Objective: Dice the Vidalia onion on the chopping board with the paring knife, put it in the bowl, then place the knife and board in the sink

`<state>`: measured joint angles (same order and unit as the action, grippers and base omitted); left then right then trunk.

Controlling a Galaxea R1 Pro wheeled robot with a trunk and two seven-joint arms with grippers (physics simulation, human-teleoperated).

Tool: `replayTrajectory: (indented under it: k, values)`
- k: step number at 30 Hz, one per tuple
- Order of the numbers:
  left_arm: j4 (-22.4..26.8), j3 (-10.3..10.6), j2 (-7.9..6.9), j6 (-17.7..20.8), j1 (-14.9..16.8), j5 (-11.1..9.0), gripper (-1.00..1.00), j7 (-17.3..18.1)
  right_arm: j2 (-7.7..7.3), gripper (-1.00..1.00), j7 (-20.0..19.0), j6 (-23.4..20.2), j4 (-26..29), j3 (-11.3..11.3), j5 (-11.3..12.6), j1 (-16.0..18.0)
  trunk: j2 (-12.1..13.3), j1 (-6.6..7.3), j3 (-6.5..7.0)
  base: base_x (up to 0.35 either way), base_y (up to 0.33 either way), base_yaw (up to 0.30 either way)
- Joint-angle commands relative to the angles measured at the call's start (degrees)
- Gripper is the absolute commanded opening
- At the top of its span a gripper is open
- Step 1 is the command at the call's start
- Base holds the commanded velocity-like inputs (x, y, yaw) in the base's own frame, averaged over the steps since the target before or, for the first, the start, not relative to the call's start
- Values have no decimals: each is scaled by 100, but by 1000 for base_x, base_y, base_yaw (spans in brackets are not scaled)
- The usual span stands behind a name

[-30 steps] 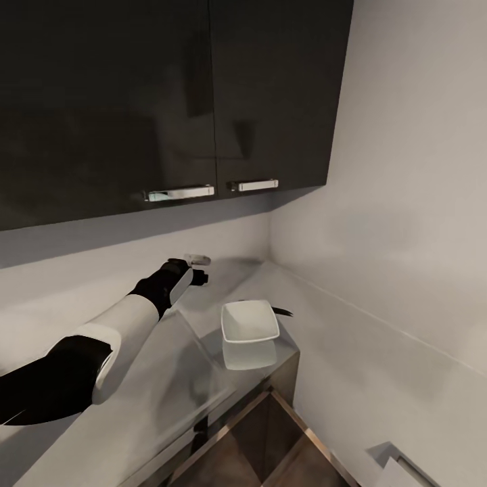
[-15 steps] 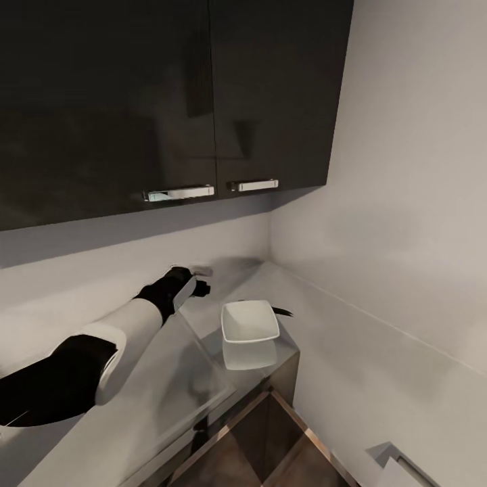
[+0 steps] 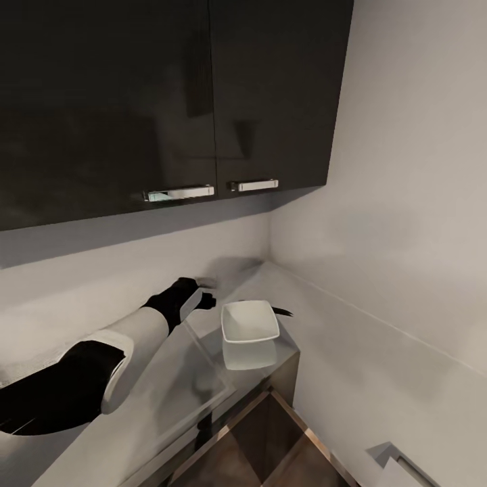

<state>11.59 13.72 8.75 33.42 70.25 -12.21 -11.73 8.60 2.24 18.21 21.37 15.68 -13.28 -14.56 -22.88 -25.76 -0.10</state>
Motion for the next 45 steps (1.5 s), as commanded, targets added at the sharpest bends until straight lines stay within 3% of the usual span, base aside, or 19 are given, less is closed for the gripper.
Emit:
replayTrajectory:
  k: [1, 4, 7, 22, 29, 40, 45]
  values:
    - [7, 34, 1, 24, -14, -61, 100, 9, 8, 100, 13, 7, 7, 32, -60, -3, -3, -2, -1, 0, 0, 0]
    - [2, 34, 3, 24, -32, -62, 100, 457, 10, 100, 13, 7, 7, 32, -60, -3, -3, -2, -1, 0, 0, 0]
    - [6, 34, 4, 24, -36, -62, 100, 684, 10, 100, 13, 7, 7, 32, -60, -3, -3, -2, -2, 0, 0, 0]
    - [43, 34, 4, 24, -37, -57, 100, 827, 10, 100, 13, 7, 7, 32, -60, -3, -3, -2, -74, 0, 0, 0]
    - [53, 29, -7, 18, -37, -53, 100, 1498, 10, 100, 13, 7, 7, 24, -60, -3, -3, -2, -120, 0, 0, 0]
    - [45, 26, -5, 15, -37, -60, 100, 1668, 10, 100, 13, 7, 7, 23, -60, -3, -3, -2, -208, 0, 0, 0]
    - [45, 26, -11, 15, -37, -62, 100, 1994, 10, 100, 13, 7, 7, 23, -60, -3, -3, -2, -249, 0, 0, 0]
